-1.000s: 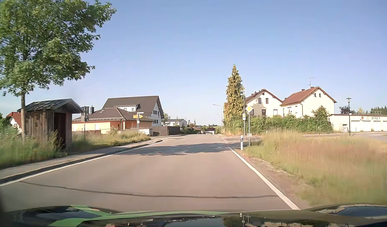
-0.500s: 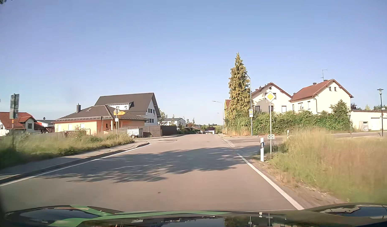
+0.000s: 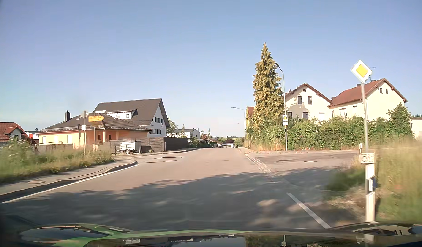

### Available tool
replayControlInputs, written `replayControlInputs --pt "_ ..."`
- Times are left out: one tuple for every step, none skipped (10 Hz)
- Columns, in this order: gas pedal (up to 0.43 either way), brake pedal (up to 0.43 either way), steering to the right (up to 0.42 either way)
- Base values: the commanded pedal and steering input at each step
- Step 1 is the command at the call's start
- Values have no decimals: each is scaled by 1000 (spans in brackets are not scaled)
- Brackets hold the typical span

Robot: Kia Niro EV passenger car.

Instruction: Follow the waypoints while adhering to traffic rules and regulations

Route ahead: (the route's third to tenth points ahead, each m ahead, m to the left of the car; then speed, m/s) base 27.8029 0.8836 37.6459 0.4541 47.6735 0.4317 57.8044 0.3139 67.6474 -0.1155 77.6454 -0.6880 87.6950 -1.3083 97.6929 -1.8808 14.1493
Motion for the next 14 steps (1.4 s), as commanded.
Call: replayControlInputs --pt "150 0 1" --pt "150 0 1" --pt "150 0 1" --pt "150 0 2" --pt "150 0 3" --pt "150 0 4" --pt "150 0 4" --pt "150 0 4" --pt "138 0 3" --pt "138 0 -1" --pt "130 0 -7" --pt "130 0 -9" --pt "130 0 -9" --pt "130 0 -8"
